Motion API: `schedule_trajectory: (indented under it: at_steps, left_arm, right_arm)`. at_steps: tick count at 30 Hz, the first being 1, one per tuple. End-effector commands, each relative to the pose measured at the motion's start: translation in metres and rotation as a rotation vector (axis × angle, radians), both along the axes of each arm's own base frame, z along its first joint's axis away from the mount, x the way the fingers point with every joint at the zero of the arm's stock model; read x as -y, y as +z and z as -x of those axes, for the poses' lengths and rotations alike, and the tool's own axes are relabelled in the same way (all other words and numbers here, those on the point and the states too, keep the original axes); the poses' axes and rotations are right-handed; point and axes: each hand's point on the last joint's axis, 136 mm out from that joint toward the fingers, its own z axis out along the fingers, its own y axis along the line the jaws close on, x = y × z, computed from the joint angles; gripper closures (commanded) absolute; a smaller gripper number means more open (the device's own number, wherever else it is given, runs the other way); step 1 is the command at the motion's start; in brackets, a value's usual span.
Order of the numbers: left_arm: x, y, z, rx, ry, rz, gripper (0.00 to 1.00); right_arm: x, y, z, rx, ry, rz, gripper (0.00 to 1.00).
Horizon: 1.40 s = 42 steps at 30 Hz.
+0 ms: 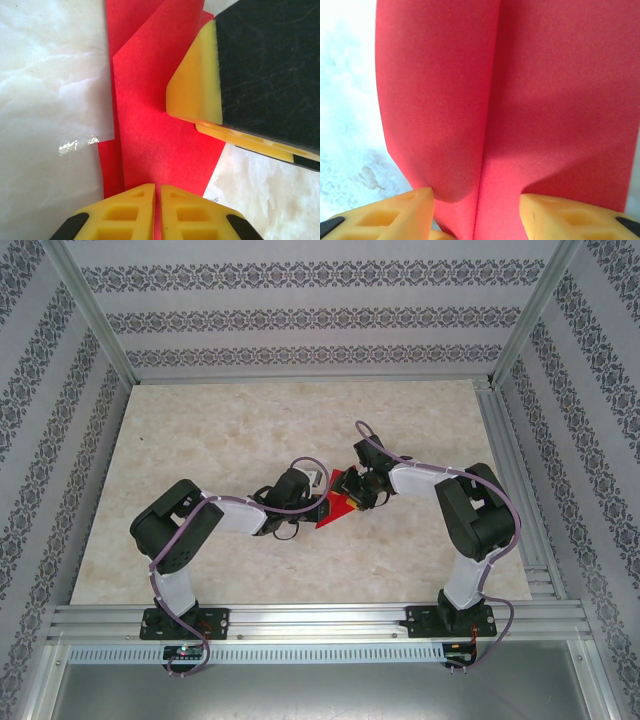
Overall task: Fold a paper plane with a square sheet of paper (pick it up from the middle)
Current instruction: Fourth fold the wing at the center of the table.
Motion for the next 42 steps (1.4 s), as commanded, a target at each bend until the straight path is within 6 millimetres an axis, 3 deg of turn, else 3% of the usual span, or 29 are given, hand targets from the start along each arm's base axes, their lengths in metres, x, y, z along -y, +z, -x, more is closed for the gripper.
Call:
schedule_trajectory:
  at_steps: [1, 8, 15, 25, 31, 42]
  left_arm:
    - [-0.005, -0.003, -0.008, 0.008, 0.014, -0.034, 0.88]
    - [-0.006, 0.002, -0.008, 0.012, 0.019, -0.023, 0.88]
    - [-0.014, 0.032, -0.009, 0.032, 0.065, 0.054, 0.72]
    - [-0.018, 0.011, -0.007, -0.053, 0.089, 0.041, 0.6]
    - [-0.007, 0.006, -0.006, -0.08, 0.042, 0.061, 0.62]
    - [0.007, 0.005, -0.011, -0.085, -0.005, 0.089, 0.77]
  right_arm:
    - [0.073, -0.088, 0.056, -0.226, -0.059, 0.349, 0.48]
    - [0.076, -0.095, 0.06, -0.243, -0.061, 0.368, 0.48]
    - [0.075, -0.092, 0.059, -0.235, -0.066, 0.363, 0.49]
    - [0.073, -0.087, 0.056, -0.221, -0.071, 0.347, 0.48]
    - [0.073, -0.087, 0.056, -0.22, -0.071, 0.346, 0.48]
    - [0.073, -0.086, 0.056, -0.217, -0.072, 0.343, 0.48]
